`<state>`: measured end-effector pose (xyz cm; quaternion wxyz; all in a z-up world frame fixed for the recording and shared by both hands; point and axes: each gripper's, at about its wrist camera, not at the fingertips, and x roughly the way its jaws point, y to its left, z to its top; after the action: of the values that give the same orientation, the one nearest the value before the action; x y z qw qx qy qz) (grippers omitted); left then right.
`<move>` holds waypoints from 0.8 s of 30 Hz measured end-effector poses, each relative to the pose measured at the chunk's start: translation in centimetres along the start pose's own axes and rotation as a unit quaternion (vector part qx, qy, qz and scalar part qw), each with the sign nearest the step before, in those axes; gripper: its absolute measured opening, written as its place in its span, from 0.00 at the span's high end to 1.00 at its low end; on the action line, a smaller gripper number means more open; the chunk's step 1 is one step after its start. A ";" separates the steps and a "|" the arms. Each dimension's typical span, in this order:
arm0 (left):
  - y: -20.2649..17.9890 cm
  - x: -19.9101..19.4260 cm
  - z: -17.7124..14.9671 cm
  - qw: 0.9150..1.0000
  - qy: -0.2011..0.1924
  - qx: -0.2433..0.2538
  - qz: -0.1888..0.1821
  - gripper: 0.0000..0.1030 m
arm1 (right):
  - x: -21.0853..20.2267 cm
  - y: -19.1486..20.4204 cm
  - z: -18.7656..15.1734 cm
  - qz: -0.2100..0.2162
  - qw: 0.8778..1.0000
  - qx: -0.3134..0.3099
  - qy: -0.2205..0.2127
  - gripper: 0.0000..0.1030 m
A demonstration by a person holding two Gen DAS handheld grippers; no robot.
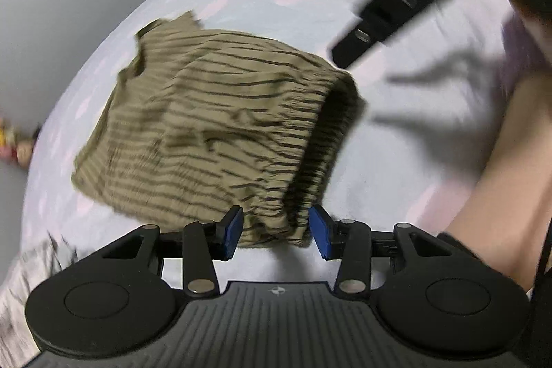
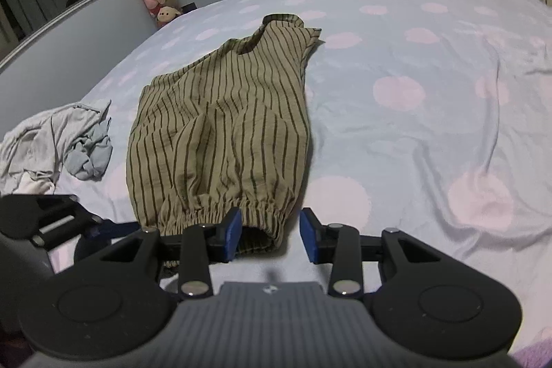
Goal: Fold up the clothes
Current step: 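Release the waistband and regrip it with the left gripper, then grasp the waistband with the right gripper while the left gripper holds it, lifting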
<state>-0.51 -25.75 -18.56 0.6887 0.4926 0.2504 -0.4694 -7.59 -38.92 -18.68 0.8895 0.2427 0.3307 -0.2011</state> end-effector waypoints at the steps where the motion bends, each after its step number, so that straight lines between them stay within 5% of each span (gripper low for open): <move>1: -0.5 0.4 0.2 1.000 0.005 0.020 0.007 0.60 | 0.1 -0.1 0.0 0.001 1.000 0.002 0.001 0.59; 7: -1.2 2.2 0.4 0.998 0.018 0.058 0.009 0.61 | 0.4 -0.2 0.2 0.007 1.000 0.009 0.004 0.58; 14: 1.3 2.7 0.1 0.999 0.012 0.005 -0.048 0.72 | 0.0 0.4 0.8 0.021 0.999 -0.027 0.004 0.57; 16: 2.0 2.7 0.2 0.998 0.013 -0.005 -0.063 0.75 | -0.4 1.3 1.1 0.034 0.997 -0.073 0.007 0.49; 20: 4.5 2.6 0.5 0.993 0.013 -0.052 -0.105 0.84 | -0.4 3.3 1.1 0.069 0.980 -0.187 0.028 0.46; 24: 7.4 2.3 0.6 0.982 0.009 -0.114 -0.149 0.85 | 0.3 6.2 -0.5 0.066 0.949 -0.305 0.044 0.43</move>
<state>7.00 -26.62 -16.88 0.6600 0.3726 0.3792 -0.5307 -4.42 -33.73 -17.39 0.9170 -0.0108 0.3982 -0.0207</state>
